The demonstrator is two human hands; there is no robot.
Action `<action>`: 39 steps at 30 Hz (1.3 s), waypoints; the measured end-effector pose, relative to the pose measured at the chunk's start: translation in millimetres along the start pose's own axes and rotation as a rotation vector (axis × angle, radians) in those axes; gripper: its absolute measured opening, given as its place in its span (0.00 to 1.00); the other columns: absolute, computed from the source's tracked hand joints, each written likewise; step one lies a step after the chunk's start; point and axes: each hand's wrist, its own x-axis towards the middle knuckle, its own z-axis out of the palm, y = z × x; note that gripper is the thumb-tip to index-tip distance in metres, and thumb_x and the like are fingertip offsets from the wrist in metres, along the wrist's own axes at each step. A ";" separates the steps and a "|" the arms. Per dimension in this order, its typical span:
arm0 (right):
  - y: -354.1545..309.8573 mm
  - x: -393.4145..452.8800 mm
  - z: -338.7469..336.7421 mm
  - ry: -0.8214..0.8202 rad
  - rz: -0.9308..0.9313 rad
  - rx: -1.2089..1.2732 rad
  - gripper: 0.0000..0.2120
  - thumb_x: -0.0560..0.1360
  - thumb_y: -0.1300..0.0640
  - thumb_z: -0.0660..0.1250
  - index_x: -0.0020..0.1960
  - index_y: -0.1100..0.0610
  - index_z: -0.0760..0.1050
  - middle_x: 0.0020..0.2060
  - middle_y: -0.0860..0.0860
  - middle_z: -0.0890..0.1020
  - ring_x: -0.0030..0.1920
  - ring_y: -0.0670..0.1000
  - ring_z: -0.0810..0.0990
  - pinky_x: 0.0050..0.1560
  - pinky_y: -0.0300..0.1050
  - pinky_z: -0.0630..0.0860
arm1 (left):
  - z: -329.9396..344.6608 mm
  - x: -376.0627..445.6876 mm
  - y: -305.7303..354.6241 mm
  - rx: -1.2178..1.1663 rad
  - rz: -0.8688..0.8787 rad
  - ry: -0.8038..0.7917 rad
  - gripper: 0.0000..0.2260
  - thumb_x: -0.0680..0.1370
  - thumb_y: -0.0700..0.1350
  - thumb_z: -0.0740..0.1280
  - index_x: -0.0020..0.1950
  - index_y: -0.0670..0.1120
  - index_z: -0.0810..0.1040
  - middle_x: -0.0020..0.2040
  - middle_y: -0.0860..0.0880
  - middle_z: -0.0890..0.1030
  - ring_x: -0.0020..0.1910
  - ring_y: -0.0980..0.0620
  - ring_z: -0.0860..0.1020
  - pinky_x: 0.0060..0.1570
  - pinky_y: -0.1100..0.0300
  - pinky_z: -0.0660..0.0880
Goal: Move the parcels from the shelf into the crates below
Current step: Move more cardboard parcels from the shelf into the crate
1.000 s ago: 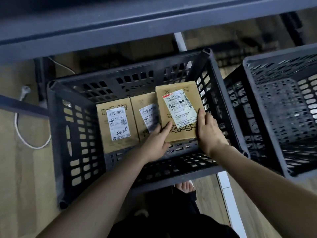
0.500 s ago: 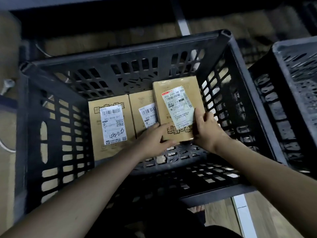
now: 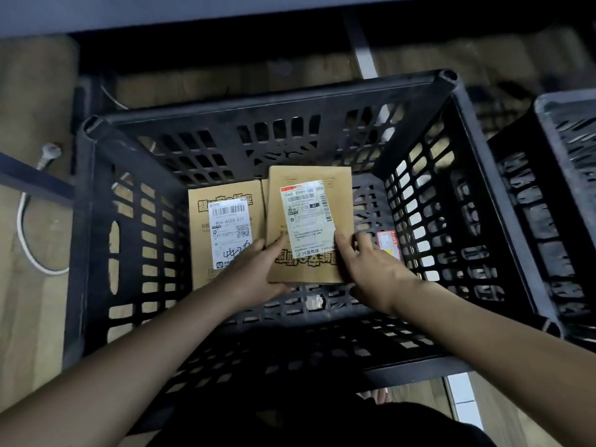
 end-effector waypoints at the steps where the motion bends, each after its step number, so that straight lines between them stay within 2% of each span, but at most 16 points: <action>1: -5.5 0.3 -1.9 0.003 -0.020 -0.008 0.45 0.75 0.61 0.66 0.77 0.59 0.35 0.66 0.62 0.58 0.61 0.62 0.71 0.58 0.51 0.73 | -1.2 -3.9 -3.2 -0.014 -0.011 0.011 0.43 0.73 0.54 0.71 0.78 0.55 0.46 0.73 0.47 0.59 0.72 0.48 0.60 0.67 0.55 0.62; 4: -24.7 2.1 1.1 -0.028 -0.077 -0.020 0.45 0.75 0.63 0.66 0.77 0.58 0.35 0.67 0.62 0.58 0.62 0.62 0.70 0.60 0.52 0.71 | -10.0 -15.1 -14.9 -0.005 -0.064 0.039 0.42 0.73 0.56 0.71 0.78 0.55 0.47 0.76 0.49 0.54 0.74 0.49 0.55 0.69 0.58 0.57; 7: -39.7 6.4 7.4 -0.025 -0.128 0.009 0.45 0.75 0.65 0.65 0.76 0.58 0.34 0.67 0.61 0.58 0.64 0.61 0.68 0.60 0.51 0.70 | -15.1 -23.7 -35.6 0.027 -0.123 0.023 0.42 0.71 0.58 0.71 0.77 0.57 0.48 0.76 0.49 0.55 0.74 0.49 0.56 0.71 0.54 0.56; 9: -47.9 10.3 5.7 -0.029 -0.155 0.023 0.45 0.75 0.64 0.65 0.77 0.57 0.34 0.67 0.60 0.57 0.65 0.61 0.68 0.60 0.51 0.70 | -13.8 -30.3 -49.2 0.046 -0.152 -0.036 0.42 0.72 0.55 0.71 0.77 0.57 0.47 0.75 0.47 0.58 0.74 0.47 0.58 0.72 0.51 0.58; 11: -57.5 16.3 2.1 -0.026 -0.181 0.021 0.44 0.75 0.65 0.65 0.77 0.58 0.36 0.68 0.62 0.56 0.65 0.61 0.68 0.60 0.50 0.70 | -10.6 -36.9 -57.6 0.063 -0.176 -0.072 0.42 0.74 0.51 0.71 0.78 0.55 0.45 0.73 0.45 0.61 0.72 0.46 0.60 0.70 0.52 0.62; 17: -93.6 46.5 0.9 -0.012 -0.251 -0.038 0.41 0.74 0.70 0.63 0.76 0.61 0.39 0.67 0.64 0.57 0.65 0.63 0.67 0.61 0.55 0.72 | -12.5 -42.3 -74.7 0.057 -0.296 0.058 0.42 0.73 0.46 0.71 0.78 0.51 0.47 0.67 0.43 0.62 0.65 0.44 0.67 0.63 0.53 0.69; 21: -101.9 63.4 0.0 0.036 -0.289 -0.063 0.36 0.79 0.60 0.60 0.77 0.58 0.40 0.67 0.62 0.58 0.65 0.62 0.65 0.58 0.54 0.71 | -9.6 -38.2 -79.5 0.135 -0.379 0.137 0.37 0.74 0.43 0.69 0.76 0.46 0.50 0.62 0.41 0.63 0.60 0.42 0.69 0.55 0.55 0.70; 26: -104.3 64.7 0.9 0.058 -0.285 -0.151 0.36 0.80 0.57 0.58 0.77 0.58 0.37 0.67 0.61 0.58 0.65 0.61 0.65 0.59 0.52 0.69 | -3.9 -34.2 -77.5 0.253 -0.406 0.173 0.33 0.76 0.41 0.68 0.74 0.40 0.52 0.64 0.38 0.63 0.59 0.41 0.70 0.53 0.55 0.71; 29: -107.2 62.1 -5.5 0.056 -0.277 -0.218 0.40 0.79 0.50 0.62 0.77 0.57 0.38 0.68 0.61 0.59 0.67 0.60 0.64 0.63 0.50 0.67 | -7.1 -37.1 -76.8 0.295 -0.388 0.176 0.33 0.75 0.43 0.69 0.73 0.38 0.55 0.66 0.38 0.61 0.62 0.42 0.68 0.56 0.55 0.71; 32: -108.9 57.0 -16.0 0.101 -0.253 -0.285 0.45 0.73 0.36 0.63 0.77 0.55 0.43 0.69 0.60 0.57 0.69 0.60 0.59 0.67 0.50 0.63 | -14.0 -38.7 -71.6 0.495 -0.301 0.233 0.28 0.77 0.47 0.67 0.72 0.37 0.61 0.73 0.39 0.53 0.67 0.44 0.61 0.65 0.56 0.64; 34: -108.7 54.1 -19.7 0.151 -0.274 -0.303 0.46 0.71 0.31 0.60 0.77 0.55 0.46 0.72 0.59 0.53 0.72 0.60 0.54 0.71 0.52 0.57 | -16.9 -37.7 -70.2 0.546 -0.255 0.216 0.26 0.78 0.46 0.64 0.72 0.37 0.61 0.73 0.40 0.55 0.69 0.44 0.60 0.68 0.56 0.60; 37: -108.7 56.9 -19.1 0.120 -0.326 -0.299 0.44 0.75 0.34 0.58 0.78 0.59 0.43 0.77 0.57 0.44 0.76 0.57 0.44 0.76 0.50 0.46 | -18.4 -37.3 -70.9 0.596 -0.240 0.153 0.27 0.79 0.48 0.64 0.73 0.36 0.61 0.73 0.38 0.57 0.70 0.44 0.60 0.69 0.57 0.59; 39: -110.5 61.8 -17.8 0.085 -0.333 -0.290 0.43 0.77 0.38 0.59 0.78 0.61 0.41 0.77 0.58 0.42 0.77 0.57 0.43 0.76 0.48 0.44 | -19.1 -35.9 -72.2 0.623 -0.250 0.093 0.29 0.78 0.50 0.66 0.72 0.36 0.61 0.73 0.38 0.57 0.70 0.44 0.61 0.67 0.56 0.63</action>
